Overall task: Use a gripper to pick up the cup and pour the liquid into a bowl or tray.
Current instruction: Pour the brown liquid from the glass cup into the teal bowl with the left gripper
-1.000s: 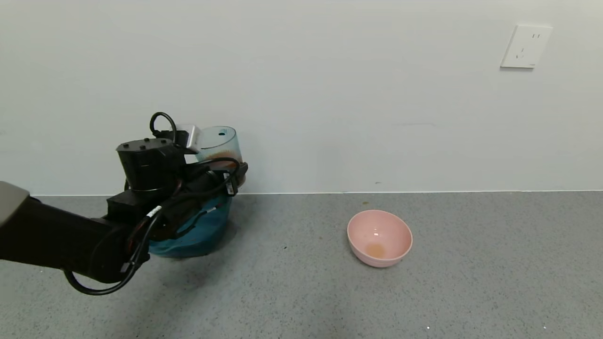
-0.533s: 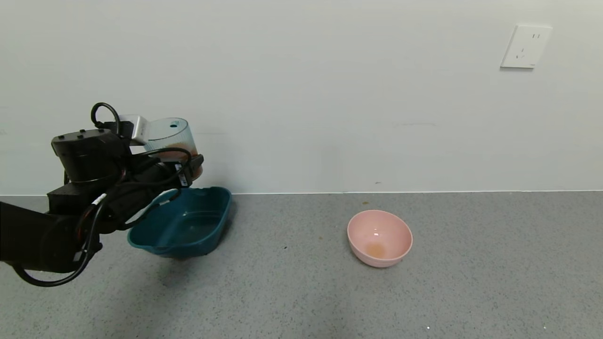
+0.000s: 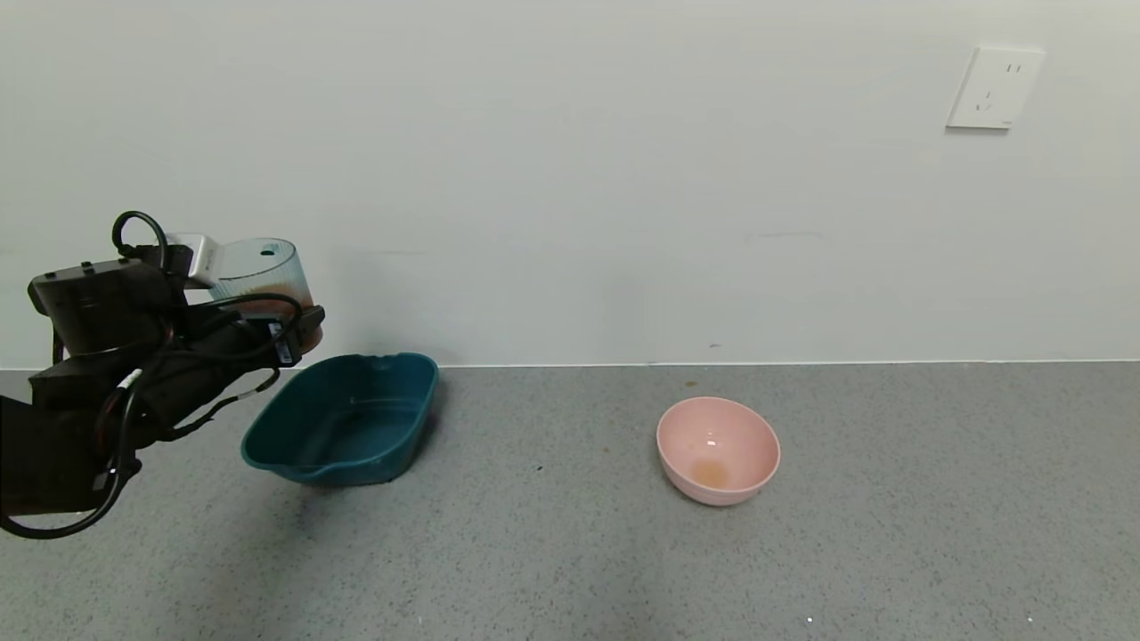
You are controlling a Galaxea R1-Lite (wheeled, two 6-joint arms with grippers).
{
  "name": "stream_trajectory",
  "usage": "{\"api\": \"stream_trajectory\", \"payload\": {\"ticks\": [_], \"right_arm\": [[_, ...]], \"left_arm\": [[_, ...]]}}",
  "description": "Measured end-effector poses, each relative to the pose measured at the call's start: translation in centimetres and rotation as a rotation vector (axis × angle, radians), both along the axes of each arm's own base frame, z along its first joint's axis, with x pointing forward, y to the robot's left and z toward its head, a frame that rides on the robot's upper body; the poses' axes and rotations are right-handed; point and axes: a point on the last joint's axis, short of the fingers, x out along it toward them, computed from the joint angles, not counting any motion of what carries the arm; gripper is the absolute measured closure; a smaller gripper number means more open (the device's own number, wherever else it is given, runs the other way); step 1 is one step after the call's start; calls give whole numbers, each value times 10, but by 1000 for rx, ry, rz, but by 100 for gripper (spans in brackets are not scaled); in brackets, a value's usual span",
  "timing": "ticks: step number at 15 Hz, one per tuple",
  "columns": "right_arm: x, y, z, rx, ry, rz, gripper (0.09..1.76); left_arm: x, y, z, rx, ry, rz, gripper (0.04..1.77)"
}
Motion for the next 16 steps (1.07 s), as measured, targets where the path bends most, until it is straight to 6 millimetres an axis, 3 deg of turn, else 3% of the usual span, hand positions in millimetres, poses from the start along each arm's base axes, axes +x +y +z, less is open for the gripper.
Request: {"api": "stream_trajectory", "payload": {"ticks": [8,16], "right_arm": [[0,0,0,0,0,0,14],[0,0,0,0,0,0,14]], "left_arm": [[2,43,-19,63,54,21,55],[1,54,-36,166,74,14,55]]}}
